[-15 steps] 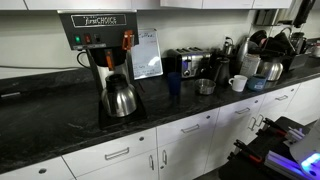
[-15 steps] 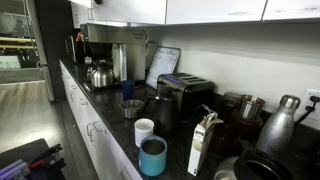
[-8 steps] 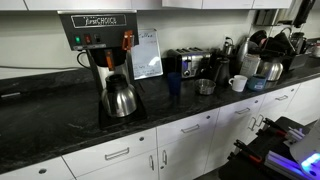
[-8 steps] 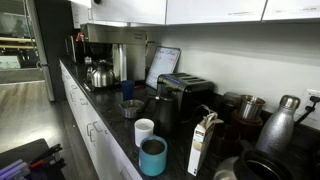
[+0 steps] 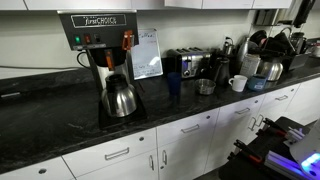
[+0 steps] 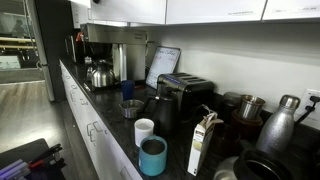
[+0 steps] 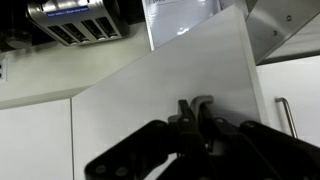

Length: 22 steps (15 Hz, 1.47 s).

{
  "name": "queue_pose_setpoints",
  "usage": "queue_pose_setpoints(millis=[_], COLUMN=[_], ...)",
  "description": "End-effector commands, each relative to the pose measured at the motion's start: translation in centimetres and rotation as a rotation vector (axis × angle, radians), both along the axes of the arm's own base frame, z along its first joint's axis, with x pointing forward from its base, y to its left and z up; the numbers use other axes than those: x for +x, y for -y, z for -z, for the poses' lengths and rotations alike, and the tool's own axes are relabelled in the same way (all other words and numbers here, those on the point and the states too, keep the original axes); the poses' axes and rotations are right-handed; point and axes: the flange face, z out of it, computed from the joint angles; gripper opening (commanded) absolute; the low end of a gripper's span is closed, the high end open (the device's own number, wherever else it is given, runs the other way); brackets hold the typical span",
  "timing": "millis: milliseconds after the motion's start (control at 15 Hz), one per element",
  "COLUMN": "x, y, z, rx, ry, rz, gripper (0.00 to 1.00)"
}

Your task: Close the cupboard

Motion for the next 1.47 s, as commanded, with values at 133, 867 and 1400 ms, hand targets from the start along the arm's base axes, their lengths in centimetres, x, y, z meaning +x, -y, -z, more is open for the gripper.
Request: queue_pose_setpoints(millis=[133, 867, 1400], x=[1.9, -3.4, -5.9], y=[0.3, -1.2, -2.9], z=[-0.8, -1.9, -4.2], rx=[0.120, -0.009, -0.009], ry=[-0.029, 0.030, 0.160], rz=[-0.090, -0.095, -0.118], gripper=[0.38, 0.99, 1.00])
